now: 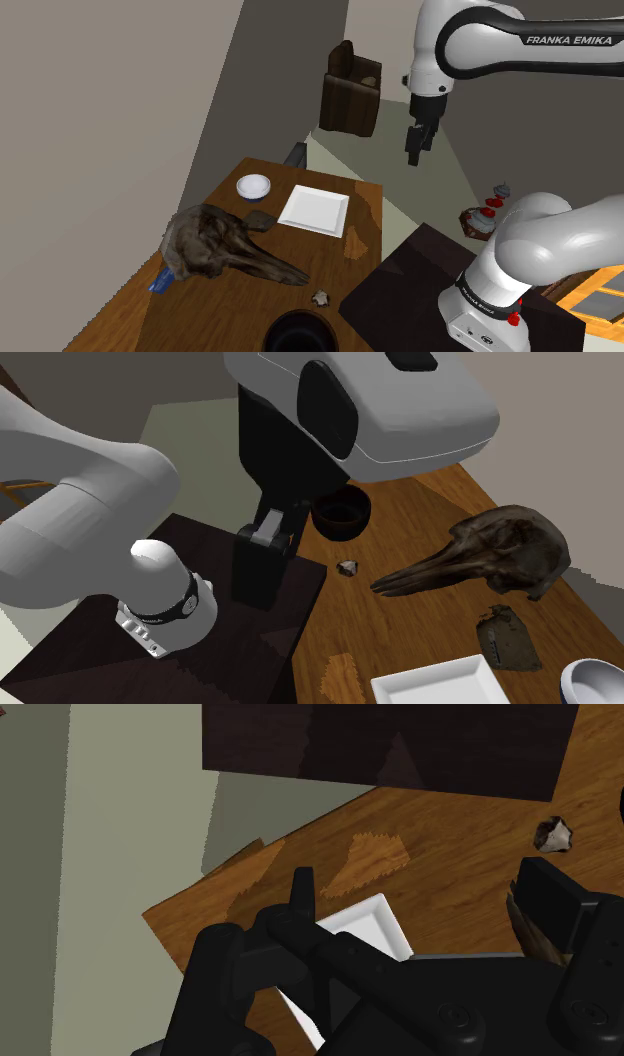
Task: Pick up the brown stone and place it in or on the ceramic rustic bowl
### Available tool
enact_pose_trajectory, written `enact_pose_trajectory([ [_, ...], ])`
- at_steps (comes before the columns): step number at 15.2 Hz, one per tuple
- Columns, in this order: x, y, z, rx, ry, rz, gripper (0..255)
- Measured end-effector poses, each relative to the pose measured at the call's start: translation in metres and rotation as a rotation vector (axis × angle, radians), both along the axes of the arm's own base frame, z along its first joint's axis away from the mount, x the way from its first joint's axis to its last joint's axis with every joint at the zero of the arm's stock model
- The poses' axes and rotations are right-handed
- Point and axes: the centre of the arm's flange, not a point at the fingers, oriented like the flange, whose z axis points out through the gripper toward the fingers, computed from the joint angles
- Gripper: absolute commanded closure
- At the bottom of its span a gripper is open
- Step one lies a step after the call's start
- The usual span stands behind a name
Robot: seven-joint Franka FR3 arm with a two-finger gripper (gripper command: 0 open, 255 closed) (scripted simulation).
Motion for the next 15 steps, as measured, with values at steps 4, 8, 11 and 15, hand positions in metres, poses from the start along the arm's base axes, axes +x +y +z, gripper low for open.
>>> enact_pose_trajectory([
  [4, -0.001, 0.02, -0.02, -0.01, -0.006, -0.002, 0],
  [8, -0.006, 0.054, -0.059, -0.028, -0.02, -0.007, 0],
  [11, 0.0, 0.082, -0.09, -0.042, -0.03, -0.01, 0],
  [15, -0.004, 0.121, -0.133, -0.062, -0.045, -0.017, 0],
])
